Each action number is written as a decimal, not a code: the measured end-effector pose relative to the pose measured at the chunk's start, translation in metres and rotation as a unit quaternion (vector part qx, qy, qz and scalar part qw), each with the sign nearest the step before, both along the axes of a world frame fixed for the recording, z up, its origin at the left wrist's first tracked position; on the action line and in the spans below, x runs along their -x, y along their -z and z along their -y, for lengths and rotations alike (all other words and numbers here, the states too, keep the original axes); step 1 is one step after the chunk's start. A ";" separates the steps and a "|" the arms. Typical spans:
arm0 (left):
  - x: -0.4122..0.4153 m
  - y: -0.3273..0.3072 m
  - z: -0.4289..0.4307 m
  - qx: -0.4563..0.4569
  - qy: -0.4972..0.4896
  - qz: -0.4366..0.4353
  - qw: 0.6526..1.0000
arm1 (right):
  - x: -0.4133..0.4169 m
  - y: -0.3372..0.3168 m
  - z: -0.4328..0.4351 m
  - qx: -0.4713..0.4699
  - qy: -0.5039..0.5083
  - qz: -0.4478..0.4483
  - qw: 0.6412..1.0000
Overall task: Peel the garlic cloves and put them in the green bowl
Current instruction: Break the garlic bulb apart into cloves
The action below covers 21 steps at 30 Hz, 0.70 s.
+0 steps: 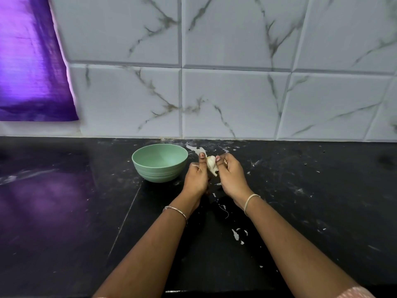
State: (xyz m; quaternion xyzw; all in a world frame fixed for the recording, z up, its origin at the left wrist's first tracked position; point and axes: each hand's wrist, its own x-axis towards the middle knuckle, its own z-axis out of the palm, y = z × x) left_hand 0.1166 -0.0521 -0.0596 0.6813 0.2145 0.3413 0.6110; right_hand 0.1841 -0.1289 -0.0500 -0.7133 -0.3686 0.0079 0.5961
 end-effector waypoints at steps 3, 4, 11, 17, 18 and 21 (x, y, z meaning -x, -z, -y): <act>-0.004 0.004 -0.001 -0.001 -0.016 -0.024 1.000 | -0.001 0.001 0.003 0.040 0.028 0.050 0.998; -0.005 0.005 0.001 0.001 -0.009 -0.034 0.999 | -0.001 0.002 0.003 0.053 0.034 0.064 0.996; -0.005 0.002 0.003 -0.004 -0.026 -0.062 0.998 | 0.001 -0.002 0.004 0.049 0.017 0.052 0.997; -0.001 -0.005 0.005 -0.007 -0.033 -0.072 0.997 | 0.000 -0.002 0.007 0.120 0.049 0.087 0.988; 0.002 -0.008 0.007 -0.008 -0.031 -0.071 0.997 | 0.001 -0.002 0.007 0.139 0.057 0.104 0.983; 0.008 -0.015 0.010 0.038 -0.026 -0.030 0.998 | -0.002 -0.001 0.006 0.132 0.076 0.094 0.984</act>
